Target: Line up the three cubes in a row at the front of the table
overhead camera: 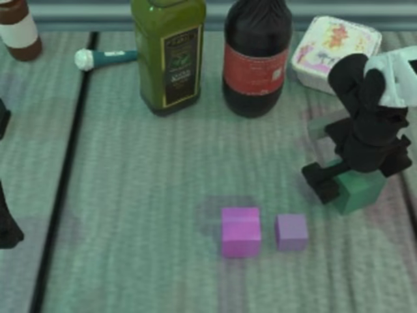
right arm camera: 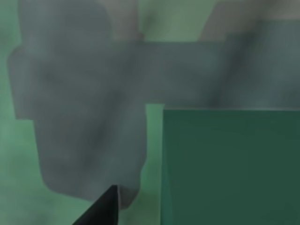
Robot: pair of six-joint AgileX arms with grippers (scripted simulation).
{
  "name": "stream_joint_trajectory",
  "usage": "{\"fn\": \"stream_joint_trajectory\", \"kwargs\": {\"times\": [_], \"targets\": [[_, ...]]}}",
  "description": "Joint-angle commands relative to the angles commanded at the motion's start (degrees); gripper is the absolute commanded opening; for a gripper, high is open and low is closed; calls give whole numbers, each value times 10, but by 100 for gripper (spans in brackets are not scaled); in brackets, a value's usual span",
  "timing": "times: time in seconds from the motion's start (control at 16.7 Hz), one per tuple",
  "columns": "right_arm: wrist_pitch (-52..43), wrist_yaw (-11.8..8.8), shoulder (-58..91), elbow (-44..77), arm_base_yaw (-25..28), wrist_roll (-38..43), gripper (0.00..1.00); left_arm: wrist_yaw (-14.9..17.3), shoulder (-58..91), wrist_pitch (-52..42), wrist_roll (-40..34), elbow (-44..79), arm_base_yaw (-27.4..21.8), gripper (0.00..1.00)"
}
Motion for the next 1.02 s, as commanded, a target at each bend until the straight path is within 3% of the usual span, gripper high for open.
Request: {"fn": "stream_joint_trajectory", "kwargs": {"times": [0.54,1.02], "targets": [[0,0,0,0,0,0,2,0,0,0,0,0,0,100],[0,0,0,0,0,0,0,0,0,0,0,0,0,100]]}}
